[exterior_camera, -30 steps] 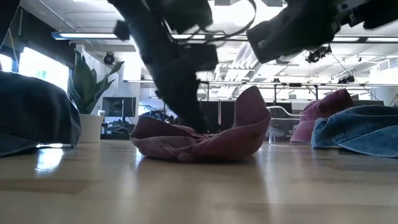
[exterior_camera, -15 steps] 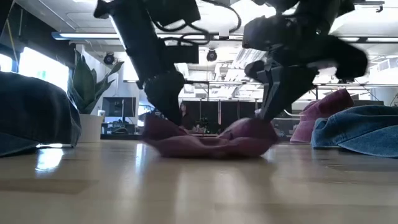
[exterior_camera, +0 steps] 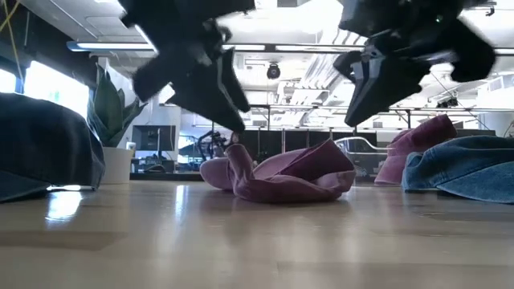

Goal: Pick & Place hat
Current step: Put the red cap into the top transparent bin

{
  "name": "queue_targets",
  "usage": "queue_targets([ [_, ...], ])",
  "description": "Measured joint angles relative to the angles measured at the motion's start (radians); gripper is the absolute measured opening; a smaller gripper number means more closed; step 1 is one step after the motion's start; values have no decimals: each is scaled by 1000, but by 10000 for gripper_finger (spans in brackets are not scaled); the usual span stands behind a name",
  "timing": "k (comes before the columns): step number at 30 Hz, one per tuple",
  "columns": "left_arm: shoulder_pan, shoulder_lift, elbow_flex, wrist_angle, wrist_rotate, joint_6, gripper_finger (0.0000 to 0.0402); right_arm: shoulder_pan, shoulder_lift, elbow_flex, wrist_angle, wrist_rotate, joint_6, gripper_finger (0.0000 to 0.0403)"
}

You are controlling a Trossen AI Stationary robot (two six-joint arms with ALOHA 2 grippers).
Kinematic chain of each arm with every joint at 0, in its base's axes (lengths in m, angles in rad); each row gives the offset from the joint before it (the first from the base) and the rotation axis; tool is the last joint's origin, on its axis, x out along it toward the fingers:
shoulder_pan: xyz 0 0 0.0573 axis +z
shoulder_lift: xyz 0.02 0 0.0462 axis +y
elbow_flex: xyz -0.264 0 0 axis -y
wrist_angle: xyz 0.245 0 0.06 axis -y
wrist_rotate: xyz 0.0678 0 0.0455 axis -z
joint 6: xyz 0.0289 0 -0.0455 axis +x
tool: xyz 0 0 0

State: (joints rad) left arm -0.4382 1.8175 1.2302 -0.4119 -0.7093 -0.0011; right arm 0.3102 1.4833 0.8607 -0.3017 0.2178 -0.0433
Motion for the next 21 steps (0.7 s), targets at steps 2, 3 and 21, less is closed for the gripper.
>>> queue_targets([
  [2, -10, 0, 0, 5, 17, 48, 259, -9, 1, -58, 168, -99, -35, 2],
  [3, -9, 0, 0, -2, 40, 60, 259, -16, 8, -84, 252, -131, -40, 1],
  [21, 99, 169, 0, 123, 189, 155, 213, -241, 105, -137, 307, 67, 228, 2],
])
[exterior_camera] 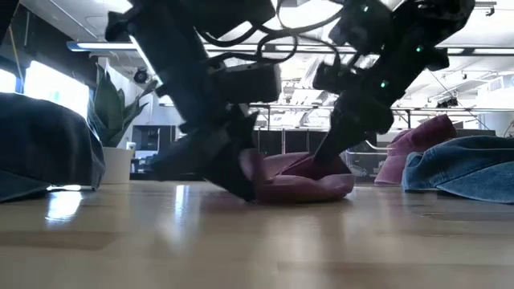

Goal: Pick & Place hat
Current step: Put the red cap into the top transparent bin

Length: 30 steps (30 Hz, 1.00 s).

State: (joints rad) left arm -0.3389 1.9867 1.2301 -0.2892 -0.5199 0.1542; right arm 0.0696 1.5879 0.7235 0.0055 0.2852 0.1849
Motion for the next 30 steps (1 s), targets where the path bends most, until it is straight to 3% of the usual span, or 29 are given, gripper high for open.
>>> queue_targets([
  [5, -4, 0, 0, 35, 8, 29, 125, -28, -4, 0, -83, 40, 47, 2],
  [12, -23, 0, 0, 33, -150, 38, 13, -38, -10, 0, -124, 117, 60, 4],
  [16, -50, 0, 19, 10, -181, 54, 16, -30, -46, 0, -131, 49, 13, 2],
  [20, -64, -2, 46, 5, -188, 82, 32, -2, -79, 0, -67, -203, -58, 6],
  [22, -69, -2, 56, 0, -185, 85, 34, 12, -70, -5, 27, -277, -63, 4],
  [26, -69, -2, 74, 2, -182, 86, 34, 34, -8, -32, 233, -323, -107, 2],
  [30, -76, -2, 86, 2, -181, 108, 35, 37, 91, -32, 333, -279, -115, 1],
])
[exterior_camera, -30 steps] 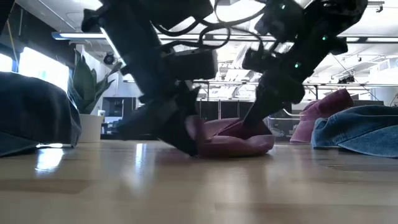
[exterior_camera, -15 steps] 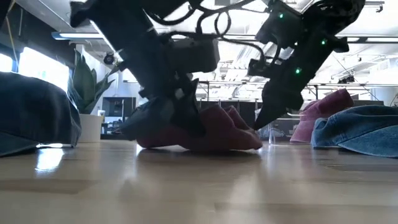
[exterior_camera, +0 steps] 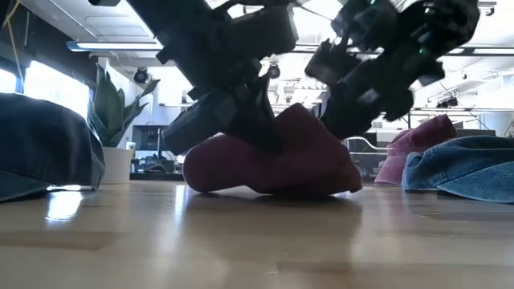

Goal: Pick & Place hat
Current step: Put the red cap into the top transparent bin

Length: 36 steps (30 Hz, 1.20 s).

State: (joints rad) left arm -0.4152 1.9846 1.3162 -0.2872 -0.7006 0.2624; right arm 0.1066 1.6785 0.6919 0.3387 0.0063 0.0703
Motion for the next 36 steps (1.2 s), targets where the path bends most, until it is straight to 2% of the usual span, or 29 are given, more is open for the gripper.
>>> queue_targets([
  [3, -6, 0, 1, -1, -21, 3, 35, -15, 64, 19, -15, -68, -35, 2],
  [7, -21, 0, 1, -11, -95, 6, 35, -30, 83, 58, -176, -223, -92, 1],
  [11, -39, 0, 1, -8, -118, 28, 35, -23, 56, 95, -348, -243, -124, 3],
  [15, -37, -1, 1, -15, -119, 29, 35, 4, 0, 115, -381, -239, -151, 2],
  [17, -36, -1, 1, -15, -120, 29, 35, 19, -28, 113, -365, -192, -160, 1],
  [21, -37, -1, 1, 0, -121, 28, 35, 42, -37, 113, -274, 38, -142, 1],
  [26, -37, -1, 1, 0, -121, 28, 35, 38, 22, 112, -270, 172, -149, 2],
  [32, -47, -1, 1, -8, -124, 30, 35, 13, 31, 112, -440, 250, -129, 2],
  [36, -53, -2, 1, -9, -129, 38, 35, 11, -8, 111, -549, 243, -124, 4],
])
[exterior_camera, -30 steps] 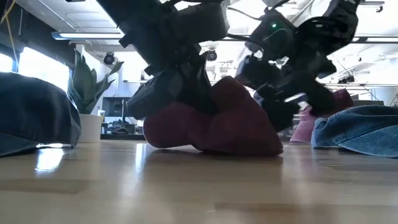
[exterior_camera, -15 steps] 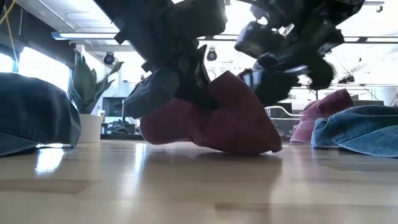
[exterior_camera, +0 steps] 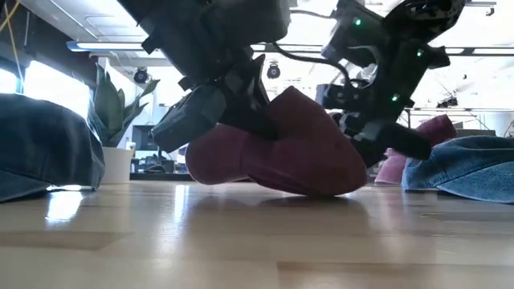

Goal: Pick & Place hat
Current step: Put the red cap into the top transparent bin

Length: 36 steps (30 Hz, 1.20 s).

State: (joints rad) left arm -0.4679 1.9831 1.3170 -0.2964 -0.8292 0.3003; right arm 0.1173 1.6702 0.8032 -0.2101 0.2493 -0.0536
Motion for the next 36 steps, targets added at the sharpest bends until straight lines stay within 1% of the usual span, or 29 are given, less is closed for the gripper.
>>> queue_targets([
  [3, 2, 0, 0, -6, 0, 2, 35, 9, -52, -1, -80, -14, 17, 2],
  [5, 2, 0, 0, -11, 0, 2, 35, 20, -99, 0, -101, -9, 35, 1],
  [8, 3, 0, 0, -10, 0, -1, 35, 37, -154, 0, -86, -8, 53, 4],
  [10, 3, 0, 0, -10, 8, -1, 35, 48, -167, 0, -32, -17, 50, 4],
  [12, 3, 0, 0, -6, 8, -1, 35, 57, -161, 0, 25, -22, 34, 2],
  [14, 3, 0, 0, -4, 8, -1, 35, 61, -137, 1, 67, -53, 3, 2],
  [15, 2, 0, 0, -5, 9, -1, 35, 60, -121, 1, 73, -76, -11, 2],
  [17, 2, 0, 0, -4, 11, -1, 35, 53, -82, 1, 71, -81, -31, 3],
  [19, 3, 0, 0, 3, 42, 3, 35, 40, -41, 0, 102, -28, -33, 2],
  [21, 3, 0, 0, 21, 74, 8, 35, 26, -1, 0, 170, 62, -27, 1],
  [24, 3, 0, 0, 25, 86, 12, 35, 1, 48, 1, 245, 196, 20, 3],
  [27, 3, 0, 0, 25, 90, 13, 35, -16, 60, 1, 230, 309, 68, 3],
  [29, 3, 0, 0, 25, 97, 12, 35, -19, 54, 0, 221, 352, 62, 1],
  [31, 2, 0, 0, 24, 101, 13, 35, -5, 29, 0, 218, 349, 45, 1],
  [33, 2, 0, 0, 21, 102, 12, 35, 15, -12, 0, 209, 323, 28, 3],
  [36, 2, 0, 0, 8, 99, 10, 35, 45, -90, 0, 132, 218, -25, 4],
])
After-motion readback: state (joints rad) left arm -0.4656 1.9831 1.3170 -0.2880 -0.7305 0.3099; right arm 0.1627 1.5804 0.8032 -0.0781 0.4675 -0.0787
